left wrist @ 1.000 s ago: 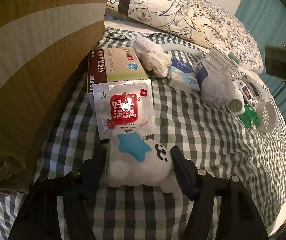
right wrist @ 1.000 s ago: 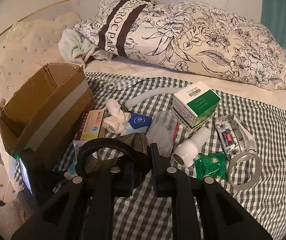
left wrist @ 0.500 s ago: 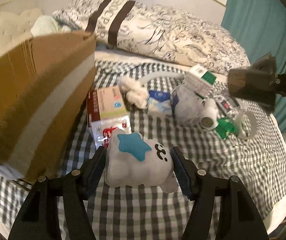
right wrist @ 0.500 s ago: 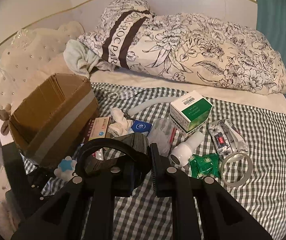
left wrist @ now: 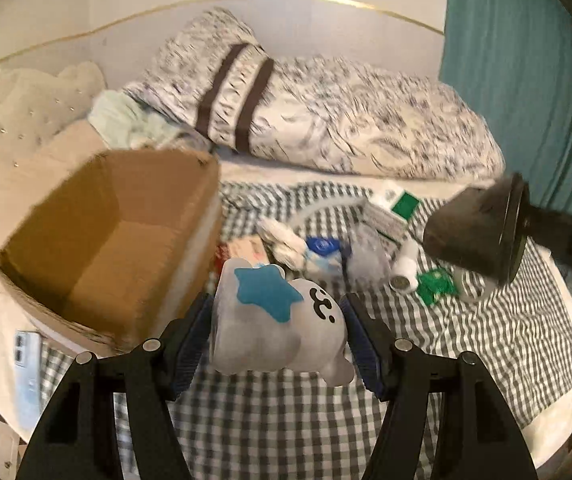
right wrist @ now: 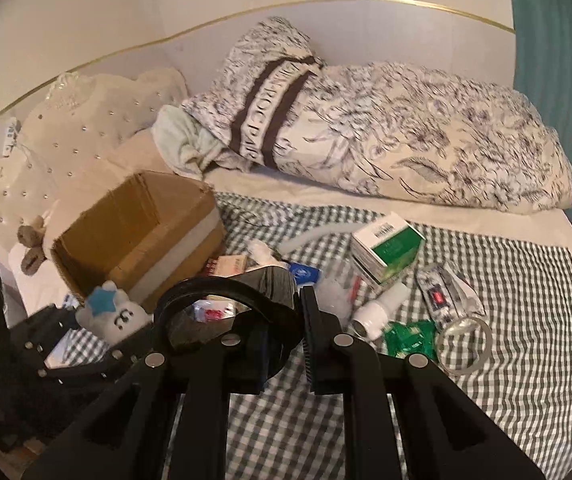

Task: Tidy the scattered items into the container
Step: 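Lower both held items into the cardboard box and open both tools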

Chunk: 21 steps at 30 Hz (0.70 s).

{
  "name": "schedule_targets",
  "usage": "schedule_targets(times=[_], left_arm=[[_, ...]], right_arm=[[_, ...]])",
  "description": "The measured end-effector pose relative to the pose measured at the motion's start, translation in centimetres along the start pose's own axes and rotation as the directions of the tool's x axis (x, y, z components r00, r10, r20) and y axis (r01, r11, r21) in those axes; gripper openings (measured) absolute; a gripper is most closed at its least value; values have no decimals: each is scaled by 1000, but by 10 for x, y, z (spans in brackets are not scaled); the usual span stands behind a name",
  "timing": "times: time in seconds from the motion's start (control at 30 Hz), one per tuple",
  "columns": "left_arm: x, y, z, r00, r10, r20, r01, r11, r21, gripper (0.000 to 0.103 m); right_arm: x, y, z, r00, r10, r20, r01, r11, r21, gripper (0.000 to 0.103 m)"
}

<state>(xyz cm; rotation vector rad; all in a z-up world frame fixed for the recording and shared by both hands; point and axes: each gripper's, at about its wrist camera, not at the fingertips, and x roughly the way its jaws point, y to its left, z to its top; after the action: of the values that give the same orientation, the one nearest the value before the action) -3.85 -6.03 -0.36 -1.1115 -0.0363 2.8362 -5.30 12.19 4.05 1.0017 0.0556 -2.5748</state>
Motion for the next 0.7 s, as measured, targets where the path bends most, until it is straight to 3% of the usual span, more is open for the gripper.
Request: schedule_targets(times=[0.37,0.7], left_arm=[[-25,87,22,990,138,33,-134,984,-115,67],[2,155,25,982,191,4,-187,965,-185,67]], right_arm=[[19,73,19,993,119,13,-118,990,-78,13],[82,137,46,980,196,-23,-197,973,-121,13]])
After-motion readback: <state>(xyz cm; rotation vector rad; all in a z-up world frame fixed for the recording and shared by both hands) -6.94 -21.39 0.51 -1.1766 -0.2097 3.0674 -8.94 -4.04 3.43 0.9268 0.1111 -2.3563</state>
